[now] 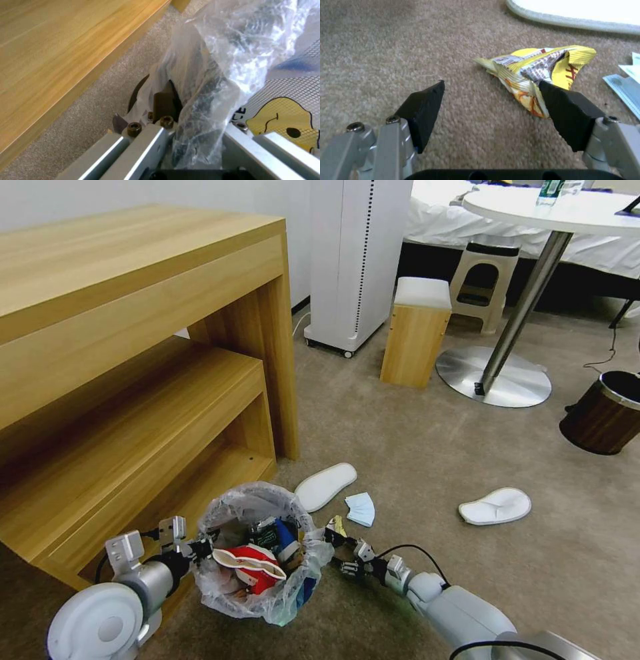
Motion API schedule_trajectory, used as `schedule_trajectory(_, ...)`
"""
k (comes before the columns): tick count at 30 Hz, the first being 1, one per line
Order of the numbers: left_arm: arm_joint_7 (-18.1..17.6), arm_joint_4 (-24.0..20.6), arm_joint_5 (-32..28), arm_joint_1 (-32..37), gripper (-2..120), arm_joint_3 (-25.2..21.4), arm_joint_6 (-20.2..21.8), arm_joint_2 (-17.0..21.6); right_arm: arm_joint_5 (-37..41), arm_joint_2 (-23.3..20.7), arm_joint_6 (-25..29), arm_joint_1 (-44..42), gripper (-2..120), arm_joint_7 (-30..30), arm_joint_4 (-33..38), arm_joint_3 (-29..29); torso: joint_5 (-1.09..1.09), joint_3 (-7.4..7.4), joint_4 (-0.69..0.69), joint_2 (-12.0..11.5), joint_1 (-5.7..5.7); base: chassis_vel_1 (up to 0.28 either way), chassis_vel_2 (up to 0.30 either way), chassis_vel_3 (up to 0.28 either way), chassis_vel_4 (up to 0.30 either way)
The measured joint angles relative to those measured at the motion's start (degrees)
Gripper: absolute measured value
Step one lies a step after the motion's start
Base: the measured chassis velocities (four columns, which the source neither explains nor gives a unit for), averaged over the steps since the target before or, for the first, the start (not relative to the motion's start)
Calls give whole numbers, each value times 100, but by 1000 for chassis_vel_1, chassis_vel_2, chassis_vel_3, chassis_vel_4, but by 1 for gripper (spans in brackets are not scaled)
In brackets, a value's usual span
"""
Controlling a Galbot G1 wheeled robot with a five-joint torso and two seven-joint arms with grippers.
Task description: Pick up the trash bin and place the garbage on the floor into it.
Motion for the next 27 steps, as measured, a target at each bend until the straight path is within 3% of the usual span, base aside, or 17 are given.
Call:
schedule_trajectory(3, 5, 13, 19, -1, 0, 2, -5, -23, -13, 7, -2, 0, 74, 31, 8, 3, -1, 0, 0, 0, 0, 0, 0, 0, 0)
schedule_trajectory(5, 22, 19, 35, 12, 0, -9, -13, -30, -28, 15, -4, -5, 62, 48, 22, 22, 0, 0, 0, 0, 0, 0, 0, 0, 0)
schedule_trajectory(9, 49, 32, 89, 35, 0, -29, -30, -40, -44, 4, -3, -24, 52, 53, 55, 42, 0, 0, 0, 0, 0, 0, 0, 0, 0)
schedule_trajectory(15, 70, 74, 139, 37, 0, -27, -37, -63, -46, -33, 11, -38, 44, 103, 149, 54, 0, 0, 0, 0, 0, 0, 0, 0, 0)
schedule_trajectory(20, 77, 62, 157, 60, 0, -19, -44, -83, -25, -87, -24, -52, 57, 205, 257, 73, 0, 0, 0, 0, 0, 0, 0, 0, 0)
schedule_trajectory(25, 79, 42, 174, 76, 0, -19, -46, -92, -29, -102, -20, -58, 59, 209, 296, 101, 0, 0, 0, 0, 0, 0, 0, 0, 0)
schedule_trajectory(27, 79, 42, 184, 77, 0, -20, -46, -97, -22, -156, -32, -96, 67, 210, 394, 108, 0, 0, 0, 0, 0, 0, 0, 0, 0)
